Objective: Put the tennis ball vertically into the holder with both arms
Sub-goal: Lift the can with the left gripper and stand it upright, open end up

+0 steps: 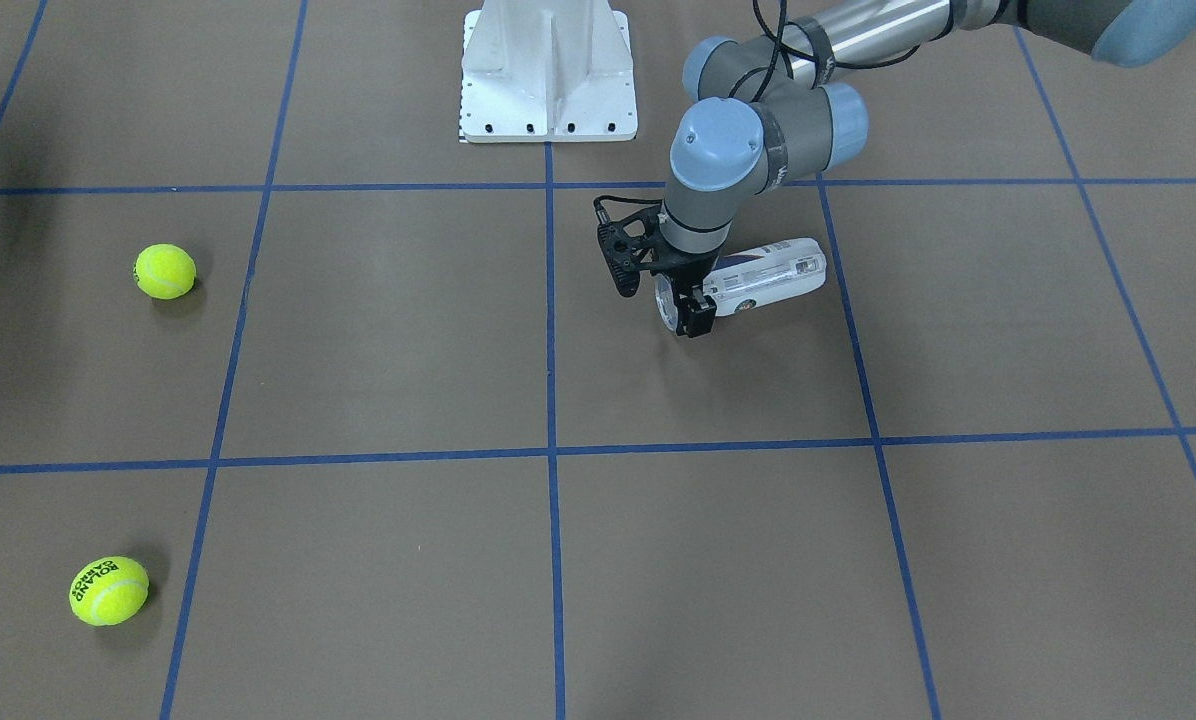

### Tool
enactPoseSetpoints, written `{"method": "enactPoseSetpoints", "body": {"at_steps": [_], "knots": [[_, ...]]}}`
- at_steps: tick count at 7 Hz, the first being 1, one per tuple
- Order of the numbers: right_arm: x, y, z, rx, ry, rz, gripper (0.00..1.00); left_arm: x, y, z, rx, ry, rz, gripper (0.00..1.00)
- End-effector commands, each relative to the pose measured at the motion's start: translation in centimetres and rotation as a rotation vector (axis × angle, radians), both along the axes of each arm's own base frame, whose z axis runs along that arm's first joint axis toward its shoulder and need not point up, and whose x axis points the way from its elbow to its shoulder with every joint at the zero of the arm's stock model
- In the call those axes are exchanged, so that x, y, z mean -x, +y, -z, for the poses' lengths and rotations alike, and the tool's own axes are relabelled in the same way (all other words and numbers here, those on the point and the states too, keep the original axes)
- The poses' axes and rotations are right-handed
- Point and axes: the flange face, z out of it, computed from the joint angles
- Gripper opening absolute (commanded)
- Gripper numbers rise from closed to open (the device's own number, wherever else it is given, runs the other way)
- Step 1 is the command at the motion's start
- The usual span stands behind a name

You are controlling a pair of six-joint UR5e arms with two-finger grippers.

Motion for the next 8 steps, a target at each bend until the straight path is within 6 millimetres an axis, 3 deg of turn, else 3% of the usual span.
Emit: {"method": "enactPoseSetpoints", "body": {"at_steps": [1,2,3,5,7,8], "knots": [[0.0,0.0,0.0,0.001,0.0,0.0,1.0,-0.2,0.0,-0.2,0.001,-0.004,-0.002,1.0],[0.0,0.0,0.0,0.001,0.0,0.0,1.0,-0.2,-0.1,-0.4,-0.001,-0.006,-0.003,0.99],[0.0,0.0,0.0,0.001,0.0,0.0,1.0,-0.4,0.3,-0.3,-0.003,-0.005,-0.01,0.9],[0.0,0.0,0.0,0.001,0.0,0.0,1.0,-0.4,0.3,0.1,-0.013,0.011,-0.006,0.82],[0.1,-0.1,0.1,-0.002,0.0,0.0,1.0,0.7,-0.3,2.1,-0.066,0.105,0.016,0.82],[0.1,-0.3,0.3,-0.007,0.0,0.001,1.0,2.9,-1.9,4.3,-0.115,0.238,0.077,0.82]]}}
